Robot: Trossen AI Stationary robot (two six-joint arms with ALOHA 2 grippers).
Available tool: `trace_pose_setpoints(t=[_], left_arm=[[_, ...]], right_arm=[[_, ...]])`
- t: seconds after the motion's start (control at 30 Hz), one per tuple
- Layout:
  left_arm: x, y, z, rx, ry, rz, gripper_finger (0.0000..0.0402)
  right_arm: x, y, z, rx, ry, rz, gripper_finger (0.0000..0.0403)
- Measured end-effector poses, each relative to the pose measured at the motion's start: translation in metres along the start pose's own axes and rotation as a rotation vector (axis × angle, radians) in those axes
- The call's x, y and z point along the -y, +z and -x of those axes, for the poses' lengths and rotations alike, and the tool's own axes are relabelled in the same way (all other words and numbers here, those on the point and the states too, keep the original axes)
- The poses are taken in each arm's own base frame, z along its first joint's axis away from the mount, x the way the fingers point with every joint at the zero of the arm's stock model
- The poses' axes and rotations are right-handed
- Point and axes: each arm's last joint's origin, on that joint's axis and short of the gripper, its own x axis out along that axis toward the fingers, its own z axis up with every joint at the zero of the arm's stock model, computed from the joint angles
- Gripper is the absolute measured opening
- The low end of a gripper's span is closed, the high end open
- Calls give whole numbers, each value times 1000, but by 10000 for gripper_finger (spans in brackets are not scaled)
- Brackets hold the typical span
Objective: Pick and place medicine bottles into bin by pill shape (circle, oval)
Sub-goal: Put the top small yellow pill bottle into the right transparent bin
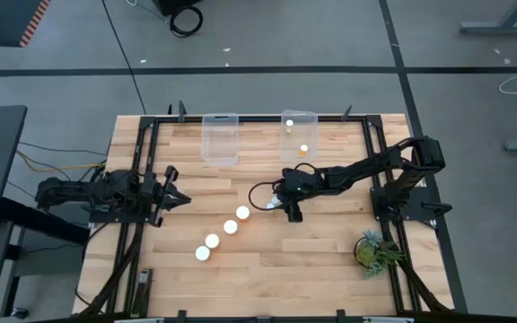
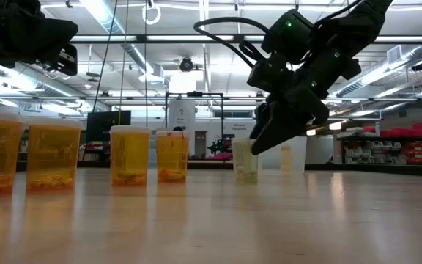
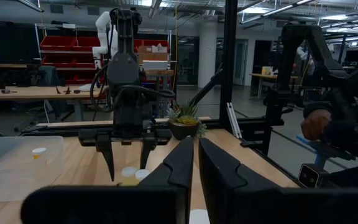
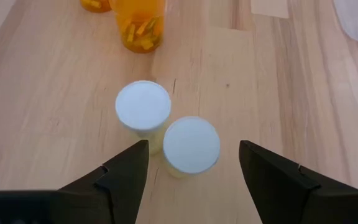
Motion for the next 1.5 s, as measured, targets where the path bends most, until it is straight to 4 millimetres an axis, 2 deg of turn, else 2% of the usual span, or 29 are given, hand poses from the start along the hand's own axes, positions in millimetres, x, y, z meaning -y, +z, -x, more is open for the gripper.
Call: trace_pose_setpoints(t=[1.1, 1.5], left_arm=[[0, 0, 0, 0, 0, 0, 27], [0, 0, 0, 1, 0, 0, 30]], right_arm=[[0, 3, 9, 7, 26, 8, 257], [0, 3, 9, 6, 26, 8, 200]])
